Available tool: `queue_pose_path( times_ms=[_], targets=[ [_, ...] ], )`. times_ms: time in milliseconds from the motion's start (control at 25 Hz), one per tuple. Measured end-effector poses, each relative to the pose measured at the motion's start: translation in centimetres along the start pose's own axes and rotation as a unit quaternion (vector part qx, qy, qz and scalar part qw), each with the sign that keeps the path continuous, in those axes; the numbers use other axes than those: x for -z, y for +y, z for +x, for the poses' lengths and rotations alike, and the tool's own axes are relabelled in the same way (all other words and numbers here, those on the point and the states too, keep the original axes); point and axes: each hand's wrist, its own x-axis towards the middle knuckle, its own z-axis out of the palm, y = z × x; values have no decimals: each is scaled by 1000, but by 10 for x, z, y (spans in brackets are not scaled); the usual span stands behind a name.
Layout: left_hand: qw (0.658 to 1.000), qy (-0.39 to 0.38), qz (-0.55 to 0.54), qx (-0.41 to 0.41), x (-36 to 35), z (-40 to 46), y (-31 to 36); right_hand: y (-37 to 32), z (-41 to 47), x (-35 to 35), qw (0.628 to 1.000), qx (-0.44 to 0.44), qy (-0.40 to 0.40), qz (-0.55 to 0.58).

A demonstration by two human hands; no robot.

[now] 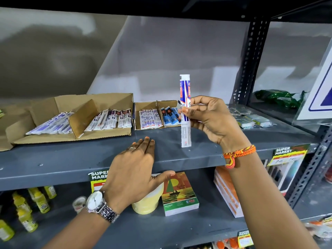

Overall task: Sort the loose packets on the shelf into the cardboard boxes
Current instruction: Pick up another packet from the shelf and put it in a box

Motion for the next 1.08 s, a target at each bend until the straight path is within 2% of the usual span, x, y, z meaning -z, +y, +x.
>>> queue_pose_path(
  times_ms=[200,440,480,640,760,840,920,1000,1080],
  targets=[
    [1000,-1,-10,27,7,-3,-6,6,6,-9,1000,5,-13,-2],
    [997,11,-38,71,9,-28,-47,11,19,-29,1000,5,-1,21],
    [996,13,-33,82,9,-35,-59,13,25,-40,1000,1,-19,21],
    [993,4,-17,120,5,-57,-96,22,57,-91,998,7,-52,-42],
    [992,-9,9,127,3,-66,-106,26,94,-138,986,25,-67,-150],
    [992,-7,11,128,0,-68,-106,28,118,-168,953,44,-62,-292],
    [991,-3,8,131,-2,-67,-106,31,135,-190,892,72,-61,-443],
    [991,4,5,132,-3,-67,-107,35,141,-207,834,75,-86,-539],
    [991,5,2,134,-5,-67,-108,44,148,-216,794,68,-104,-596]
  ],
)
